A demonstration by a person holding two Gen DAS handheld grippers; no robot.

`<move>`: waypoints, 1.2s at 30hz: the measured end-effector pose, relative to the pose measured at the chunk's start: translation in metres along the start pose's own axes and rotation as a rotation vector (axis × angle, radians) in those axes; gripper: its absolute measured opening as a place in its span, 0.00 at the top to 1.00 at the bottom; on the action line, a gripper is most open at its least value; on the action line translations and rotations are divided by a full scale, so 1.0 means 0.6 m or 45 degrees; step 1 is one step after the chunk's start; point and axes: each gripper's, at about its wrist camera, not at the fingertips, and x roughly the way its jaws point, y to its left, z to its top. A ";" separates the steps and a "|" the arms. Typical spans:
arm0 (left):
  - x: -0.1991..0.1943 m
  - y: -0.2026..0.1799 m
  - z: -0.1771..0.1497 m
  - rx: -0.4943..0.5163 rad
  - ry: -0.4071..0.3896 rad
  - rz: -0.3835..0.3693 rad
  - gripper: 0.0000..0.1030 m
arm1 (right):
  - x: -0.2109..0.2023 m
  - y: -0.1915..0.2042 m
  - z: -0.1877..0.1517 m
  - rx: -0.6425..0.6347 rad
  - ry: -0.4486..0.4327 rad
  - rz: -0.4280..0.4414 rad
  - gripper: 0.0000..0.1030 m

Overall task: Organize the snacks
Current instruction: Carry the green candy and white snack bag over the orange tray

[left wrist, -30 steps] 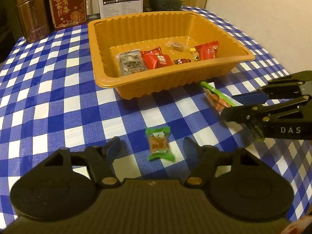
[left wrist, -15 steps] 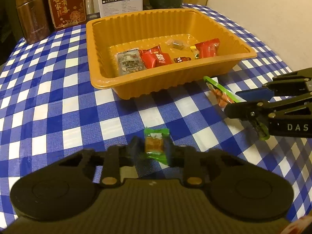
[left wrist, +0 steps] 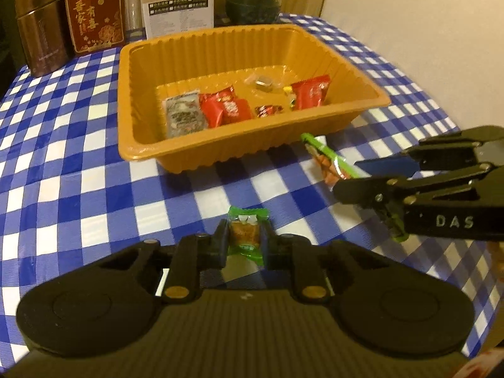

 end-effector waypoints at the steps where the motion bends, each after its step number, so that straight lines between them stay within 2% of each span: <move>1: -0.001 -0.002 0.002 -0.002 -0.003 -0.005 0.83 | -0.002 0.000 0.000 0.005 -0.004 0.001 0.72; 16: -0.017 -0.036 0.021 -0.006 -0.050 -0.034 0.83 | -0.042 -0.008 -0.003 0.062 -0.067 0.018 0.72; 25: -0.038 -0.042 0.033 -0.035 -0.118 -0.056 0.83 | -0.083 -0.016 -0.003 0.134 -0.158 0.047 0.72; 36: -0.069 -0.046 0.048 -0.099 -0.247 -0.062 0.83 | -0.109 -0.022 0.009 0.191 -0.273 0.023 0.72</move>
